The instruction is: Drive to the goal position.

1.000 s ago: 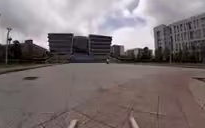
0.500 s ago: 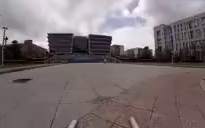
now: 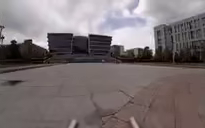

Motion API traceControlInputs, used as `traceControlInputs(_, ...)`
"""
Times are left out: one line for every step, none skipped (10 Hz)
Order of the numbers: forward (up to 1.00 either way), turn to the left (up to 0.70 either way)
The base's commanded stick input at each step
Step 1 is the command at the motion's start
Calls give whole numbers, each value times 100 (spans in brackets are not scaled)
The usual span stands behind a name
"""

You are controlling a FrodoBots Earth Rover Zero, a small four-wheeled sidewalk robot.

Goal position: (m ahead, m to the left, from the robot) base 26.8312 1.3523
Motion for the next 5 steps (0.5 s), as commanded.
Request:
traceControlInputs(100, 0)
traceControlInputs(100, 0)
traceControlInputs(100, 0)
traceControlInputs(100, 0)
traceControlInputs(100, 0)
